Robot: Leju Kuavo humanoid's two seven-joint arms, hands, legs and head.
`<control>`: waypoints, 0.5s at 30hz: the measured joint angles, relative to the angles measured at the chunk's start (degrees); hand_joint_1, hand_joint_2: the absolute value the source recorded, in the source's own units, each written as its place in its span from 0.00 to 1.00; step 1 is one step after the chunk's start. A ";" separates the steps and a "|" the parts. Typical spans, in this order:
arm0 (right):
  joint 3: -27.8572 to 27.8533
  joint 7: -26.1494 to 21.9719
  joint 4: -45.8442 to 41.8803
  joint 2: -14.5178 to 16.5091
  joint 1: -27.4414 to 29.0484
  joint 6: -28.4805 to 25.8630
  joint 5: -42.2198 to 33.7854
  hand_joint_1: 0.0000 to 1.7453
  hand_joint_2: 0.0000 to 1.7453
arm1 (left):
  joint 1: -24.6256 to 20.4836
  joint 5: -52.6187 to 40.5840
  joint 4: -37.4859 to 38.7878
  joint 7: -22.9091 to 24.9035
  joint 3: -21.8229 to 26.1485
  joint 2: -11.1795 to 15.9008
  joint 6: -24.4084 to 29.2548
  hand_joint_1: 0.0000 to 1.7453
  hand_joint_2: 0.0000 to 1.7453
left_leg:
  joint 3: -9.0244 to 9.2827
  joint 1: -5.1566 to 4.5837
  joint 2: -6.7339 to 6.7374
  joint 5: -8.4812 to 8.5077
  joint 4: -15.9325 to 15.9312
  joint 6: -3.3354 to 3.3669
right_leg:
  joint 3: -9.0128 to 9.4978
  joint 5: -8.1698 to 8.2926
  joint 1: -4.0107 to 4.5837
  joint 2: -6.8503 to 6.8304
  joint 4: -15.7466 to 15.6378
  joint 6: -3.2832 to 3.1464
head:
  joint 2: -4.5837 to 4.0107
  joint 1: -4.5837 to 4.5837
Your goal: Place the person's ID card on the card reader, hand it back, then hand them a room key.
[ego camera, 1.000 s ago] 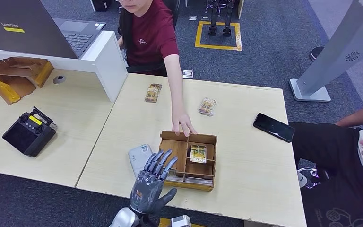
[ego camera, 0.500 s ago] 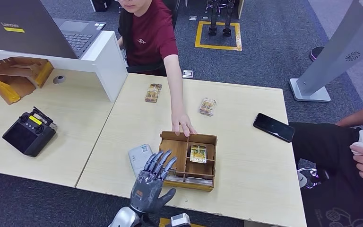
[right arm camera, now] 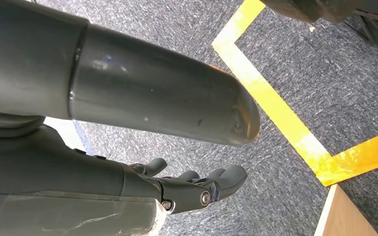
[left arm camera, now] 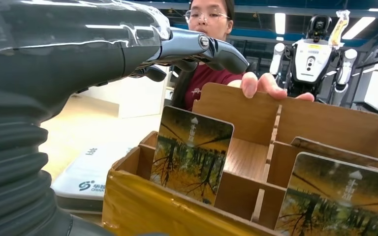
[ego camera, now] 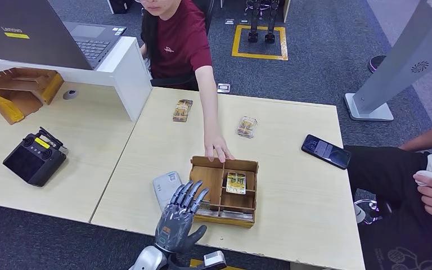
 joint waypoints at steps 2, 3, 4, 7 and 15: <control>0.00 0.00 0.00 0.00 0.00 -0.01 0.00 0.00 0.00 | -0.07 0.00 0.35 0.03 0.00 -0.01 0.00 0.00 1.00 | 0.00 0.00 0.00 0.00 0.00 0.00 | 0.00 0.00 0.00 0.00 0.00 0.00 | 0.00 0.00; 0.01 0.00 0.00 0.00 0.00 -0.01 0.00 0.00 0.00 | -0.08 0.00 0.50 0.05 0.00 -0.02 0.00 0.00 1.00 | 0.00 0.00 0.00 0.00 0.00 0.00 | 0.00 0.00 0.00 0.00 0.00 0.00 | 0.00 0.00; 0.01 0.00 0.00 0.00 0.00 -0.01 0.00 0.00 0.00 | -0.09 0.01 0.63 0.07 0.00 -0.02 -0.01 0.00 1.00 | 0.00 0.00 0.00 0.00 0.00 0.00 | 0.00 0.00 0.00 0.00 0.00 0.00 | 0.00 0.00; 0.00 0.00 0.00 0.00 0.00 -0.01 -0.01 0.00 0.00 | -0.11 0.05 1.00 0.10 0.00 -0.03 -0.02 0.00 1.00 | 0.00 0.00 0.00 0.00 0.00 0.00 | 0.00 0.00 0.00 0.00 0.00 0.00 | 0.00 0.00; 0.00 0.00 0.00 0.00 0.01 0.08 0.00 0.00 0.00 | -0.11 0.64 1.52 -0.14 0.03 -0.09 0.01 0.00 1.00 | 0.00 0.00 0.00 0.00 0.00 0.00 | 0.00 0.01 0.00 0.00 0.00 0.01 | 0.00 0.00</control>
